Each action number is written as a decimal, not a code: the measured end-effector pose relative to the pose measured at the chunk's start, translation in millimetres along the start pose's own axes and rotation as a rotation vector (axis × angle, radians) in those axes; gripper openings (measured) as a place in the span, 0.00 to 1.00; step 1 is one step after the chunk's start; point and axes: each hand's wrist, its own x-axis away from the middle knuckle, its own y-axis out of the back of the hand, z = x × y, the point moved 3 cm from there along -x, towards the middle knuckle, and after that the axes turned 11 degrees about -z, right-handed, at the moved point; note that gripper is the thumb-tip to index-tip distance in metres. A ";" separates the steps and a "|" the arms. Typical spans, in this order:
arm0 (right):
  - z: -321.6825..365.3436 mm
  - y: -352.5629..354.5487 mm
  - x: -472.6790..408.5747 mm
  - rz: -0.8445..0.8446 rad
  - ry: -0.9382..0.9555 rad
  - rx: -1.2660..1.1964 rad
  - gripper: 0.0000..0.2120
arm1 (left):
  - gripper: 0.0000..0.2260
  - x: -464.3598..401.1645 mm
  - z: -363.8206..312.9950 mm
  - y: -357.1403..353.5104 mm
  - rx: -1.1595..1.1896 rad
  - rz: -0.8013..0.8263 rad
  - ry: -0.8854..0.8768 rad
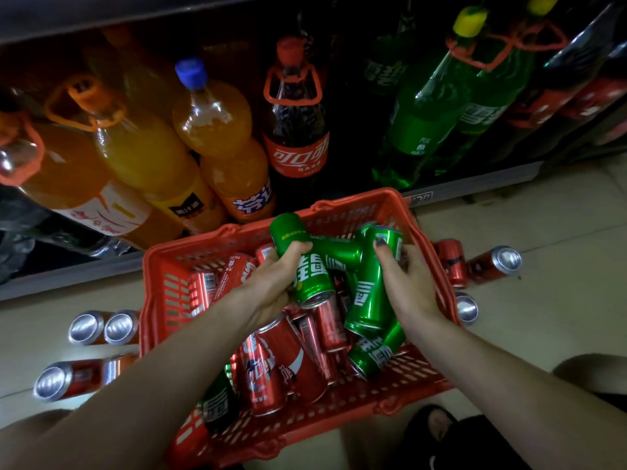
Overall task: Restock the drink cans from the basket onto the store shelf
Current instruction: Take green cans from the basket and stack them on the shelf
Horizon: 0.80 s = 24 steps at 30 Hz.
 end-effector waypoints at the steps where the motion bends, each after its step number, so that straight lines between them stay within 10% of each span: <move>1: -3.2 -0.6 -2.5 0.005 -0.009 0.003 0.13 | 0.16 -0.9 1.1 -1.9 0.001 0.002 0.009; 18: -40.0 -35.6 -22.3 0.231 -0.402 -0.184 0.50 | 0.28 -11.8 -4.4 -20.4 0.089 0.140 0.001; 24: -22.2 -35.6 -1.3 0.220 -0.376 -0.197 0.37 | 0.22 -17.4 -18.0 -7.3 -0.524 0.031 -0.301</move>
